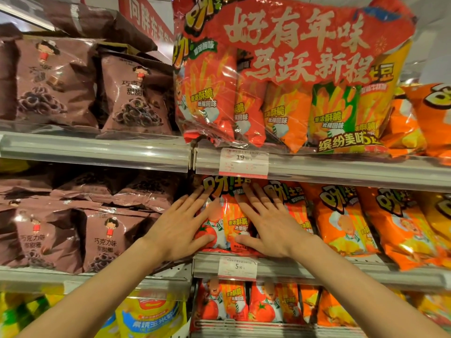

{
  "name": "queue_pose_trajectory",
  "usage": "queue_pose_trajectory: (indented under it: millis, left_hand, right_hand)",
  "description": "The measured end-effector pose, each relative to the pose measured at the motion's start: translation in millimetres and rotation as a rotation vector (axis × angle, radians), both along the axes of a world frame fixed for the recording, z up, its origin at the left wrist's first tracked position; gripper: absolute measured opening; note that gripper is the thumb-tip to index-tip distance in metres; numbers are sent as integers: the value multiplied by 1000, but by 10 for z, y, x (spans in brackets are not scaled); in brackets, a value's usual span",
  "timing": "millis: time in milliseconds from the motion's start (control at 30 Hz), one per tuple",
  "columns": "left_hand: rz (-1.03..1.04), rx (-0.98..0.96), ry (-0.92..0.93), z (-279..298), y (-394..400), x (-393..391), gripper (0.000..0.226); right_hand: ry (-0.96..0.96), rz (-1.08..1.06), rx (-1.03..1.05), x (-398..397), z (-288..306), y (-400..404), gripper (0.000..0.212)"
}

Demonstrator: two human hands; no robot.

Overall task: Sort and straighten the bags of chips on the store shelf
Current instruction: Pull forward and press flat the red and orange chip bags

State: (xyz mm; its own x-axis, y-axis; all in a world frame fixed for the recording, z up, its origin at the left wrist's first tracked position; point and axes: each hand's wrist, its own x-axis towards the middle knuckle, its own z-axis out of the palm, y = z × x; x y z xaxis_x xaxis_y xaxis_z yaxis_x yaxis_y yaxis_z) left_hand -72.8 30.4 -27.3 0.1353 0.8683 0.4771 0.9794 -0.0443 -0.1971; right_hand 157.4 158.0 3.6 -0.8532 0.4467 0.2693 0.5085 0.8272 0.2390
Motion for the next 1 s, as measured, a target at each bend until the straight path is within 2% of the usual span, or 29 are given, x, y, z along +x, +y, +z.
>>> queue_pose_trajectory:
  millis: [133,267,367,433,533,633,733,900,1000]
  left_hand:
    - [30,-12,-24,-8,-35,48,80]
    - [67,19,-120,81,-87,225,75]
    - [43,133,-232,191,-64,514,58]
    - [30,132,-351,242,12,775,50]
    - [1,56,-517,266,234,1166,51]
    - [42,-90,-634,286,490,1529,64]
    - [136,-196,-740,303,678,1752,72]
    - [253,-274,-850,350,910,1828,79]
    - [300,-297,-880,374,965,1835,80]
  right_hand:
    - [35,22,-10,6,-30,-20,91]
    - [195,30,-111,156,14,-61,85]
    - [410,-135,-160,385,163,47,72]
    - [489,-273,-192,594,281,175,58]
    - [371,-345,-332,882,342,351,55]
    - [269,-346,-434,1022,278,465,62]
    - [319,-363,-520,1031,208,537,63]
    - [387,-391,-613,1117,237,607,43]
    - [431,-317,-738,1133,245,642,29]
